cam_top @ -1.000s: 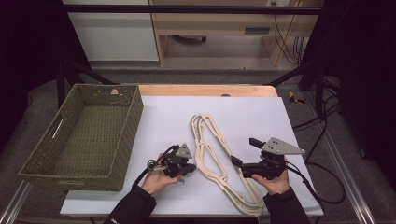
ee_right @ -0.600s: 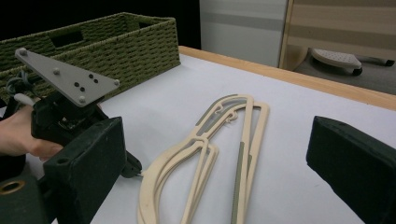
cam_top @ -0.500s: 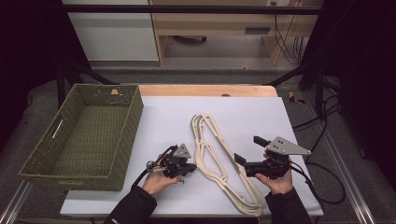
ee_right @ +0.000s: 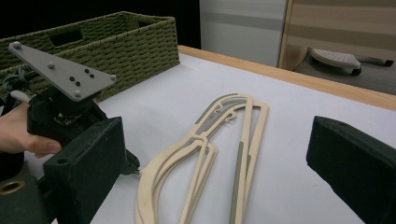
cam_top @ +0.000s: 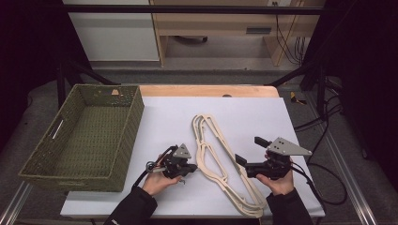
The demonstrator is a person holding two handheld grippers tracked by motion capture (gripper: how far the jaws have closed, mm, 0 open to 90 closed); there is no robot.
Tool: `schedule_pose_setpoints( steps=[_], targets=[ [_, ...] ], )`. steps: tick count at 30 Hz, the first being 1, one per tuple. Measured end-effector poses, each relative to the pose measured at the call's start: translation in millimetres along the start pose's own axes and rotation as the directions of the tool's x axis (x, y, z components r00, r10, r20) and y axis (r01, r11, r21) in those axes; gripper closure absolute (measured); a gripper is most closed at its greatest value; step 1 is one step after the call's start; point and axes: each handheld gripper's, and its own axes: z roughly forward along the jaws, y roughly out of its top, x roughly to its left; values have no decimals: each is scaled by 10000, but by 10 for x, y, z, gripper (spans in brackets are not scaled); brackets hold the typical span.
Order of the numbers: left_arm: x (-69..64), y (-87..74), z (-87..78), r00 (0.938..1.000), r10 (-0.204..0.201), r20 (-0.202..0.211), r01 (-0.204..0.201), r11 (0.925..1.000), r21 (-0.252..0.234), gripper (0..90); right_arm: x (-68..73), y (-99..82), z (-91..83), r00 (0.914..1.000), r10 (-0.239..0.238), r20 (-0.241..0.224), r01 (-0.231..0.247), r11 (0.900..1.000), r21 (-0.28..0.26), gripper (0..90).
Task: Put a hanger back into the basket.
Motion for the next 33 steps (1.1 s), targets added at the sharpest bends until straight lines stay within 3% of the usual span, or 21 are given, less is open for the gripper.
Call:
schedule_pose_setpoints(
  steps=[13,15,26,33],
  targets=[
    [4,-45,11,9998,-176,6,176,9994,-312,873,-3,6,-14,10000,2,28,-2,10000,-61,52],
    [8,-50,-4,9988,-480,90,485,9963,-714,874,-3,7,-16,10000,8,41,-7,10000,-62,52],
    [-1,-59,22,9998,-211,-29,209,9988,-449,882,-4,7,-13,10000,22,37,-21,10000,-73,52],
    [-3,-22,-45,9996,-271,100,277,9976,-639,885,10,-11,24,10000,14,-64,-13,10000,69,53]
  ],
)
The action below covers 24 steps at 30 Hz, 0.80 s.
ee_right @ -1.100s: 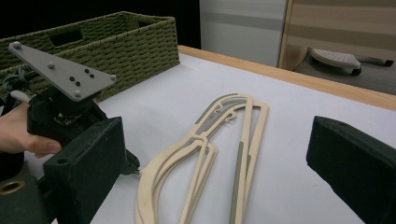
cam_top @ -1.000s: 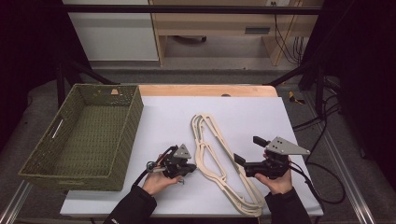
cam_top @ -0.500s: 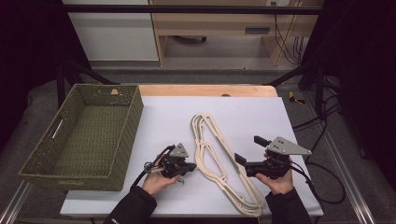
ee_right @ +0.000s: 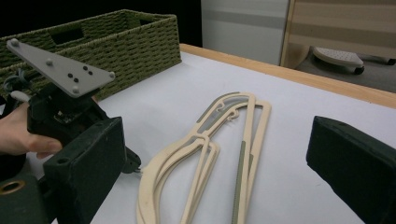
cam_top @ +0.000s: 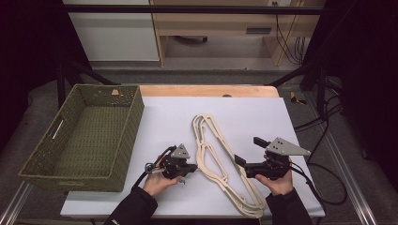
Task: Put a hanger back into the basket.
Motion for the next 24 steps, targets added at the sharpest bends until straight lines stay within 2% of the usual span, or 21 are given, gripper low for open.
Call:
schedule_pose_setpoints(
  steps=[4,8,11,14,16,24],
  targets=[
    [-9,19,-13,10000,-49,-71,49,10000,-6,885,9,-11,23,10000,26,-21,-25,10000,86,53],
    [1,-5,36,9999,53,-95,-49,9992,387,885,9,-7,17,10000,38,-34,-38,10000,57,53],
    [-19,16,6,9999,-105,-67,105,9999,78,886,6,-1,4,10000,60,-71,-61,10000,-26,56],
    [-37,49,-51,9999,-94,-86,92,9999,-125,886,17,-10,25,9999,69,-154,-68,10000,20,58],
    [-48,70,-76,10000,44,-86,-44,10000,-26,886,33,-26,59,9996,107,-243,-104,9999,113,59],
    [-131,159,-156,9998,87,-192,-87,10000,37,887,129,-61,177,9990,62,-436,-45,9992,392,76]
  ],
)
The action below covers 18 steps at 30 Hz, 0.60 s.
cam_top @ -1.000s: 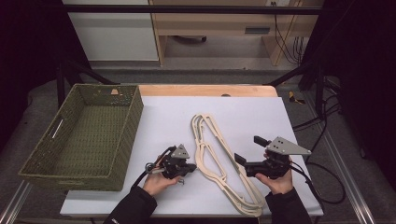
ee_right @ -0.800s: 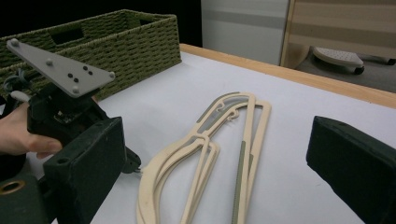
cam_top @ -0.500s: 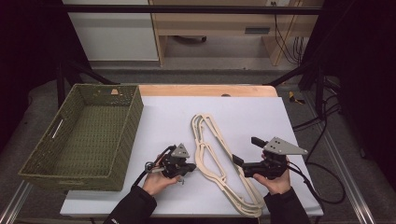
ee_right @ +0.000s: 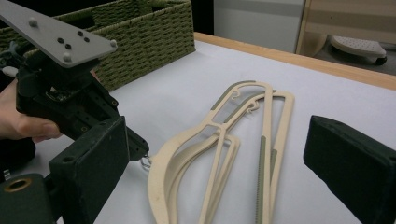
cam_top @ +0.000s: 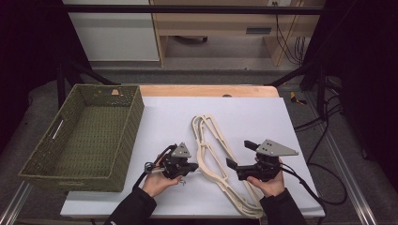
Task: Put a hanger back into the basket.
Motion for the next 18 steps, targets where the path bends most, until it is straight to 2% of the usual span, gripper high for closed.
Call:
schedule_pose_setpoints(
  steps=[7,11,18],
  targets=[
    [-82,87,-82,9998,38,-202,-36,10000,86,887,122,-27,127,9995,-54,-298,64,9995,323,98],
    [-121,126,-122,9996,-32,-283,35,10000,89,887,217,-65,238,9984,-189,-529,230,9967,773,107],
    [-177,171,-155,9988,-104,-485,112,9998,153,887,330,-129,373,9969,-426,-665,516,9888,1400,155]
  ],
)
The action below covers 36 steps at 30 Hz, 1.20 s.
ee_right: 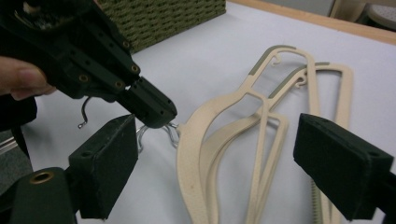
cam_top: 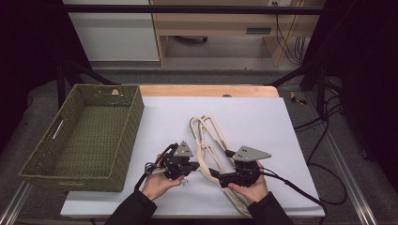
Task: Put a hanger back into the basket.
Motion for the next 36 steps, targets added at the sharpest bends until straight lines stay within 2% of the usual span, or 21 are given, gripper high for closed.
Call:
schedule_pose_setpoints(
  steps=[6,8,14,20,26,29,34,35,36],
  targets=[
    [-35,30,-32,10000,13,-20,-13,10000,-25,887,59,-86,155,9997,-220,-101,227,9962,846,251],
    [-36,33,-39,10000,-2,-37,2,10000,-18,887,67,-111,184,9994,-346,-65,351,9947,967,299],
    [-69,56,-64,10000,-35,-62,34,10000,-93,887,94,-159,241,9984,-447,-341,489,9899,1333,408],
    [-91,68,-83,10000,-12,-97,11,9999,-164,887,110,-205,300,9955,-774,-554,864,9790,1848,547],
    [-123,79,-87,9999,16,-118,-18,9999,-143,886,148,-222,333,9899,-1353,-422,1412,9672,2113,715],
    [-130,78,-88,9999,59,-120,-61,9999,-132,885,155,-219,330,9872,-1503,-535,1585,9626,2198,741],
    [-106,73,-121,9998,-118,143,127,9977,-668,870,152,-213,318,9850,-1638,-545,1717,9622,2112,748],
    [-101,76,-146,9995,-150,295,178,9953,-949,816,150,-210,313,9848,-1658,-520,1731,9620,2112,749],
    [-100,82,-176,9996,-174,211,198,9922,-1229,736,149,-207,309,9856,-1634,-435,1689,9622,2138,750]
  ],
)
